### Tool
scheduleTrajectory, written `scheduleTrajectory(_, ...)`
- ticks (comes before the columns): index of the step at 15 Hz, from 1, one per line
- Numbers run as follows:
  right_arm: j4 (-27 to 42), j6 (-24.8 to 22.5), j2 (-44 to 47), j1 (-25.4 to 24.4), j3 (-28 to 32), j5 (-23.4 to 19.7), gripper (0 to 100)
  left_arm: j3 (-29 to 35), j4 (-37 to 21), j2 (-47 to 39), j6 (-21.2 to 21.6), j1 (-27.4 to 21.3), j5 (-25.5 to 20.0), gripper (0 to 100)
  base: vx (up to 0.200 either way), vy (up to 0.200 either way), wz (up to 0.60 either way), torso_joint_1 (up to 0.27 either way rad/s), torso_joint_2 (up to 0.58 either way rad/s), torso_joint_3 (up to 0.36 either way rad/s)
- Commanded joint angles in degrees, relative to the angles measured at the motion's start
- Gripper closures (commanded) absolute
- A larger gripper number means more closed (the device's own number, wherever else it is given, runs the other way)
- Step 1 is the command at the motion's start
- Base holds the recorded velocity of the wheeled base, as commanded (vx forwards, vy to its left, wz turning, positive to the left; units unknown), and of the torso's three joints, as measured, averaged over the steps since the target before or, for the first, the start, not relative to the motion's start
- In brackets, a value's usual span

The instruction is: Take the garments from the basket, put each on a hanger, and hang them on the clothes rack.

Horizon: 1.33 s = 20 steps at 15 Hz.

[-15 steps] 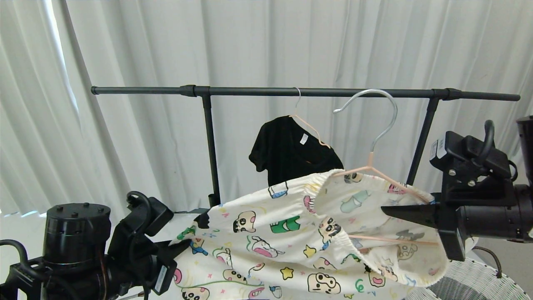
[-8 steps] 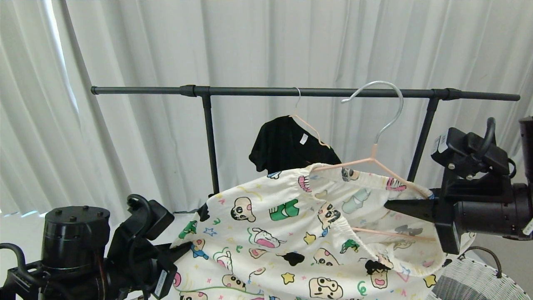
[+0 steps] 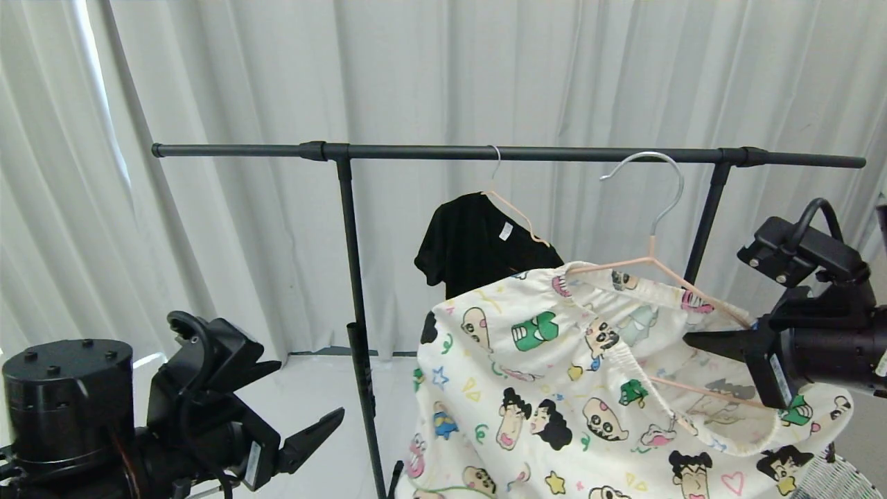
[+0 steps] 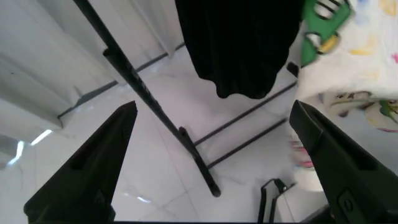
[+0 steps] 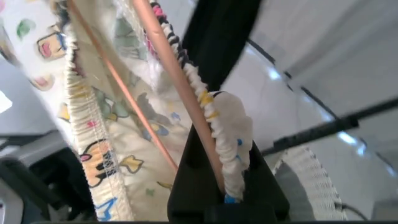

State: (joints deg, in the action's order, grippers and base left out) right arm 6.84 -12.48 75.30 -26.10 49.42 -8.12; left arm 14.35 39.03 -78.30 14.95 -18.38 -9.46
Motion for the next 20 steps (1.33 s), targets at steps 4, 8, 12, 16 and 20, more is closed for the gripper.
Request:
scheduleTrajectory(4, 12.67, 0.53, -4.02, 9.58, 0.15, 8.21, 100, 1.3, -0.01, 3.51, -0.18, 4.76, 5.24, 0, 0.0, 0.0, 0.0, 0.0, 0.0, 0.0)
scheduleTrajectory(8, 19.97, 0.79, -6.57, 17.31, -0.11, 14.27, 100, 1.21, -0.01, 2.8, -0.18, 6.52, 16.49, 0, 0.0, 0.0, 0.0, 0.0, 0.0, 0.0)
scheduleTrajectory(12, 18.91, 0.88, -6.13, 21.53, 0.15, 14.36, 100, 1.3, 0.08, 3.33, 0.08, 5.55, 16.4, 0, 0.0, -0.1, 0.0, 0.005, 0.0, 0.0)
scheduleTrajectory(16, 18.74, 0.97, -6.13, 23.11, 0.15, 14.36, 100, 1.47, 0.08, 4.12, 0.08, 2.04, 16.4, 0, 0.0, -0.2, 0.0, 0.005, 0.0, 0.002)
scheduleTrajectory(20, 17.16, 1.06, -5.6, 23.11, 0.15, 14.27, 100, 1.38, 0.08, 4.12, -0.09, 1.95, 16.49, 0, 0.0, -0.2, 0.0, 0.002, 0.0, 0.007)
